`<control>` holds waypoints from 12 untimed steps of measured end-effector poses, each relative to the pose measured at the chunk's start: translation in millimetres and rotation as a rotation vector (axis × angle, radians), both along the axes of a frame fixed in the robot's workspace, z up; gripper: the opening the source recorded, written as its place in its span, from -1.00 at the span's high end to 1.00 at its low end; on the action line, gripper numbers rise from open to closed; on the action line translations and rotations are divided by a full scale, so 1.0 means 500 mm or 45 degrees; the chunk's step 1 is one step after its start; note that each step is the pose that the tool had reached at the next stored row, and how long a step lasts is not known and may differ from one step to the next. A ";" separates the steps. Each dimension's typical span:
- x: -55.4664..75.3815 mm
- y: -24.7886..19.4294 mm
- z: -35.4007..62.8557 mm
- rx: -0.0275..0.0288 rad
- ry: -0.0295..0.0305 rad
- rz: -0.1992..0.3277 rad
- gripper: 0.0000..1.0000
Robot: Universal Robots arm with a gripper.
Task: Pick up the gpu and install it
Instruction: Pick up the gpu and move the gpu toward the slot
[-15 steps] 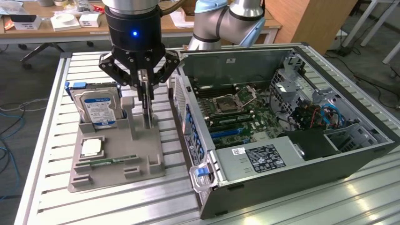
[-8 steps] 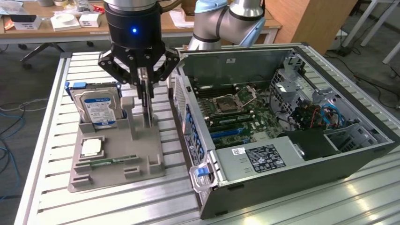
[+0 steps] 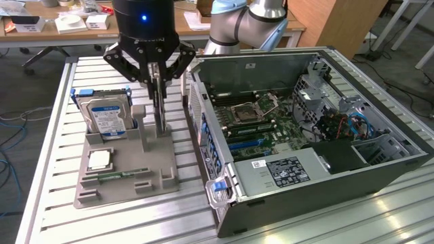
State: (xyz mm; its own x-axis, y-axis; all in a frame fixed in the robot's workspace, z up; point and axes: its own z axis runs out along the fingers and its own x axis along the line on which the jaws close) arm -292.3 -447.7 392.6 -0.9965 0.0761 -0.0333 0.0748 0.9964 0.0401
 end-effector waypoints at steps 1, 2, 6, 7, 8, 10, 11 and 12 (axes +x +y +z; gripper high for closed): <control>0.000 0.0000 0.005 0.0008 -0.0002 0.000 0.48; 0.000 0.0000 0.011 0.0017 -0.0004 0.000 0.48; 0.000 0.0000 0.029 0.0129 -0.0012 0.000 0.48; 0.000 -0.0001 0.033 0.0163 -0.0013 0.000 0.48; 0.000 0.0000 0.036 0.0194 -0.0014 0.000 0.48; 0.000 0.0000 0.041 0.0272 -0.0014 0.000 0.48; 0.000 0.0001 0.042 0.0283 -0.0014 0.000 0.48; 0.000 0.0001 0.042 0.0284 -0.0015 0.000 0.48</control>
